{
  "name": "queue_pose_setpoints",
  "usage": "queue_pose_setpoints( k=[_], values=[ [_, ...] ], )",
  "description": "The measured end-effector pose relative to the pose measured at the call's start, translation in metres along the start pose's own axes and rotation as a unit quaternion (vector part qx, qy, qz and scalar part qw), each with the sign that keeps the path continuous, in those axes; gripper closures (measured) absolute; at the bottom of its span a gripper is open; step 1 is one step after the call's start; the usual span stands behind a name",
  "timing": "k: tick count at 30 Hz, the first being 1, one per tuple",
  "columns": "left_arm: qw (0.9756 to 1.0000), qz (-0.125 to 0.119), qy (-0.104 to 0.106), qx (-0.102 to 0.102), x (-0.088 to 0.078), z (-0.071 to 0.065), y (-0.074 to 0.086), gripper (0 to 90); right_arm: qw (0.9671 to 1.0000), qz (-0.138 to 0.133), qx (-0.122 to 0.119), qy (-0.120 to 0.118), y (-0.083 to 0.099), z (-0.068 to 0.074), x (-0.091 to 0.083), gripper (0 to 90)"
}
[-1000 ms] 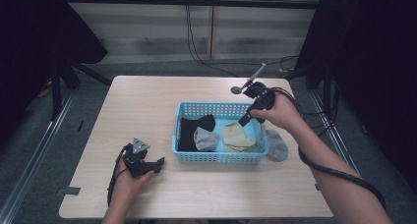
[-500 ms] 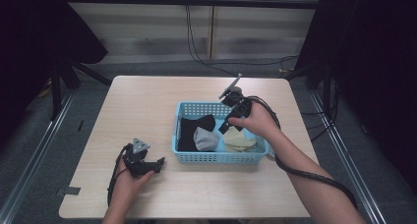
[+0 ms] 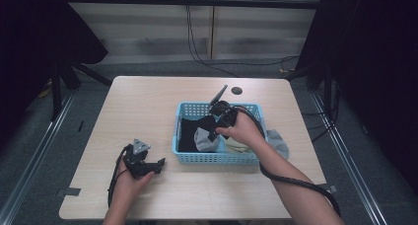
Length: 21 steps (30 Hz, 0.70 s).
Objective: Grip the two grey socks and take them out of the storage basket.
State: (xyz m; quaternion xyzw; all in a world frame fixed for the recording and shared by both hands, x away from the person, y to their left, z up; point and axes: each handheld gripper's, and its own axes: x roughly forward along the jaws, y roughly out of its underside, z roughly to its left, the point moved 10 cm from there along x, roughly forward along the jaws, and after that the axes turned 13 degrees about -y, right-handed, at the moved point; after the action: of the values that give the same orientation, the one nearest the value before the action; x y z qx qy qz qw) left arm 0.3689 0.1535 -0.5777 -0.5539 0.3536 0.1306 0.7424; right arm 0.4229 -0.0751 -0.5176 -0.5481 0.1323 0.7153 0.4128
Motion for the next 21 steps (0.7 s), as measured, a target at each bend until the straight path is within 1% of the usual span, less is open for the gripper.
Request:
queue_pose_setpoints(
  k=[1,3,6,7,8,9,10,11,12,14,15,17,18,20,21],
  values=[
    [1.0000,0.000,0.000,0.000,0.000,0.000,0.000,17.9,1.0000,0.000,0.000,0.000,0.000,0.000,0.000,27.9],
    [1.0000,0.000,0.002,-0.001,0.000,-0.001,0.000,18.0,0.9999,0.010,0.001,0.003,-0.002,0.003,0.008,27.2],
    [1.0000,-0.001,0.000,-0.002,0.000,-0.001,0.000,17.9,1.0000,-0.002,0.003,-0.001,-0.007,0.005,0.018,26.0],
    [1.0000,0.001,0.001,0.001,-0.001,-0.001,0.000,17.9,0.9999,-0.005,0.006,-0.008,-0.009,0.006,0.021,25.9],
    [1.0000,-0.002,0.000,-0.004,0.000,-0.001,0.000,17.9,0.9999,-0.006,0.008,-0.009,-0.010,0.007,0.025,25.8],
    [1.0000,-0.002,0.000,-0.004,0.000,-0.001,0.000,17.9,0.9999,-0.006,0.008,-0.009,-0.010,0.007,0.025,25.8],
    [1.0000,-0.002,0.000,-0.003,0.000,-0.001,0.000,17.9,1.0000,0.003,0.006,-0.007,-0.010,0.008,0.030,24.7],
    [1.0000,-0.002,0.000,-0.003,0.000,-0.001,0.000,17.9,0.9999,0.010,0.006,-0.005,-0.009,0.008,0.032,24.4],
    [1.0000,-0.001,0.001,-0.003,0.000,-0.001,0.000,17.9,1.0000,0.006,0.006,-0.004,-0.011,0.008,0.035,24.5],
    [1.0000,-0.001,0.000,0.000,0.000,-0.001,0.000,17.8,0.9999,0.011,0.005,-0.003,-0.011,0.008,0.039,26.5],
    [1.0000,-0.001,0.000,0.000,0.000,-0.001,0.000,17.8,0.9999,0.008,0.005,-0.011,-0.011,0.008,0.043,30.9],
    [1.0000,-0.001,0.000,0.000,0.000,-0.001,0.000,17.8,0.9999,0.015,0.003,-0.005,-0.009,0.007,0.048,43.1],
    [1.0000,-0.001,0.000,-0.001,0.000,-0.001,0.000,17.8,0.9998,0.018,-0.002,0.004,-0.008,0.005,0.049,47.3],
    [1.0000,-0.001,0.000,0.000,0.000,-0.001,0.000,17.8,0.9995,0.025,-0.007,0.016,-0.008,0.003,0.048,59.1],
    [1.0000,-0.001,0.000,-0.001,0.000,-0.001,0.000,17.8,0.9995,0.028,-0.008,0.013,-0.007,0.002,0.047,64.9]
  ],
)
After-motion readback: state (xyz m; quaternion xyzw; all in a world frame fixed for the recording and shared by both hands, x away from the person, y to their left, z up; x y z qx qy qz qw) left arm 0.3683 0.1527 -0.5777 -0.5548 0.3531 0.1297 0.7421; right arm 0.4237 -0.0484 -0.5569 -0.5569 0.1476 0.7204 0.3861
